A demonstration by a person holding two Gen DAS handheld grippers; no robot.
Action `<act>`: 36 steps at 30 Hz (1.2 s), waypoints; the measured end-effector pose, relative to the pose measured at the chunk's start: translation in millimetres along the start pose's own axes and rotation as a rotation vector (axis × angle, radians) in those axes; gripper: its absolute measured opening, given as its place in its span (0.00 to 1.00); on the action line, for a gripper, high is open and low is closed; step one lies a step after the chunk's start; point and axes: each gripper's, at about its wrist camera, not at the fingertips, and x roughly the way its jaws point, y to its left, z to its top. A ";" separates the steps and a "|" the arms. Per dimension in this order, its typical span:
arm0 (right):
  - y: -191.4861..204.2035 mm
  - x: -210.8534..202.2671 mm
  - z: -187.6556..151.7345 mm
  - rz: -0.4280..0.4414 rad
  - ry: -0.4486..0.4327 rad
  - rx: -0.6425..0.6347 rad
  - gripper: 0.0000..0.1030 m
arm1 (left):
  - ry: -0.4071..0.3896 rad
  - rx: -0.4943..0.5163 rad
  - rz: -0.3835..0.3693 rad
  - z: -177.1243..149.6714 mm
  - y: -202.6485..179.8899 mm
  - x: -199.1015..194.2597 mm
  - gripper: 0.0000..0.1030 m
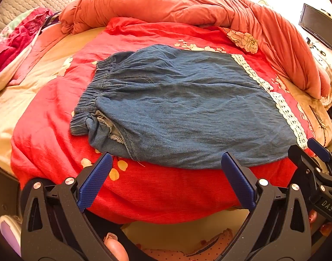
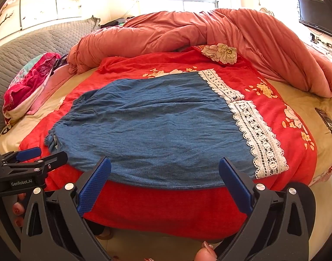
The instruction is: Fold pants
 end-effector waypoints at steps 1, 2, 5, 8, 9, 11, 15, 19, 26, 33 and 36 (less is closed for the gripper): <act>-0.1 0.1 0.3 -0.002 0.002 0.000 0.96 | 0.000 0.001 0.001 0.3 -0.6 -0.4 0.92; -0.2 0.7 0.7 -0.001 0.005 0.000 0.96 | 0.001 0.001 0.000 0.0 -0.1 -0.3 0.92; 0.3 1.8 0.5 -0.001 0.008 0.000 0.96 | 0.001 0.004 -0.001 0.3 -0.2 -0.8 0.92; 0.5 2.6 -0.1 -0.005 0.005 -0.004 0.96 | 0.000 0.006 -0.002 0.1 -0.5 -1.0 0.92; 0.3 2.7 0.0 -0.006 0.004 -0.004 0.96 | 0.002 0.007 -0.003 0.1 -0.8 -0.9 0.92; 0.6 2.8 -0.4 -0.008 0.004 -0.004 0.96 | 0.000 0.008 -0.005 -0.2 -0.9 -1.3 0.92; 0.8 4.0 -0.4 -0.008 0.005 -0.007 0.96 | 0.000 0.008 -0.004 -0.6 -1.3 -1.4 0.92; 1.8 4.5 -1.1 -0.008 0.003 -0.014 0.96 | 0.001 0.008 -0.005 -0.6 -1.0 -1.0 0.92; 4.3 8.5 -1.5 -0.005 0.015 -0.021 0.96 | 0.006 0.006 -0.003 0.5 -0.3 0.9 0.92; 7.4 16.9 2.2 0.008 0.022 -0.036 0.96 | 0.003 0.006 -0.001 1.9 0.0 2.9 0.92; 7.8 24.5 8.5 0.020 0.028 -0.042 0.96 | 0.003 -0.001 -0.007 8.3 2.4 7.2 0.92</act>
